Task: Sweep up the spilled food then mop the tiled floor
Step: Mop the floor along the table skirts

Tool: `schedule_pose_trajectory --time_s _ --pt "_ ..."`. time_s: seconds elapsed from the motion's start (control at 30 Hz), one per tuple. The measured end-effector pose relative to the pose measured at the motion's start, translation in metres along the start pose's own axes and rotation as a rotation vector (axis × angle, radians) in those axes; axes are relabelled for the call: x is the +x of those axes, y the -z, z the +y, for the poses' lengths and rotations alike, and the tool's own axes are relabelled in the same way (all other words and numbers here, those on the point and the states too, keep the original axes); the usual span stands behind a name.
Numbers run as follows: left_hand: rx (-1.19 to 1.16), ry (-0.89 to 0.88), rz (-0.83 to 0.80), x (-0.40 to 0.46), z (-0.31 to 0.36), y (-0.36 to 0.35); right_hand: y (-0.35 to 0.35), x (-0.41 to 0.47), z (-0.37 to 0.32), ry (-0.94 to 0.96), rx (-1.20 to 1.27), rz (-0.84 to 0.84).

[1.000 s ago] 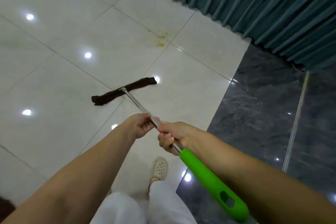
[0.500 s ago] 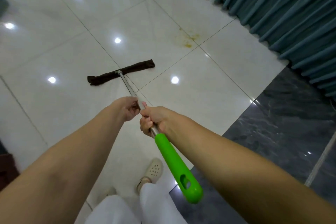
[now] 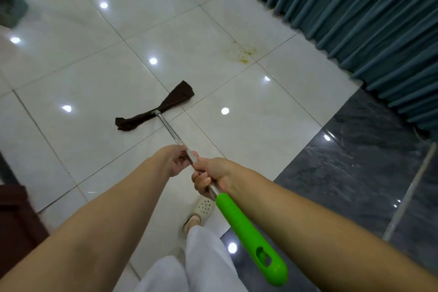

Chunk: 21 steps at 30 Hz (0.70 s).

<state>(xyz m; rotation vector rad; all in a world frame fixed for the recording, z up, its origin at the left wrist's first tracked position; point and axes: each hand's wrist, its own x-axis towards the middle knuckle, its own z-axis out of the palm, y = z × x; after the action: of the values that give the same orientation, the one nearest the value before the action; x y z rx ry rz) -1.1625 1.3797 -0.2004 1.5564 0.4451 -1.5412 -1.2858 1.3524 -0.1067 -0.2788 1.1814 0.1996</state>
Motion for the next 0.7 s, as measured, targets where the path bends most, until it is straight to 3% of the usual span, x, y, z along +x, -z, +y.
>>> schedule_pose_trajectory --time_s 0.37,0.7 --pt "0.014 0.105 -0.130 -0.089 -0.146 0.025 0.039 -0.075 0.164 0.053 0.067 0.084" --pt "0.132 0.175 -0.247 -0.134 -0.219 -0.012 0.087 -0.138 0.229 0.107 0.301 0.101"
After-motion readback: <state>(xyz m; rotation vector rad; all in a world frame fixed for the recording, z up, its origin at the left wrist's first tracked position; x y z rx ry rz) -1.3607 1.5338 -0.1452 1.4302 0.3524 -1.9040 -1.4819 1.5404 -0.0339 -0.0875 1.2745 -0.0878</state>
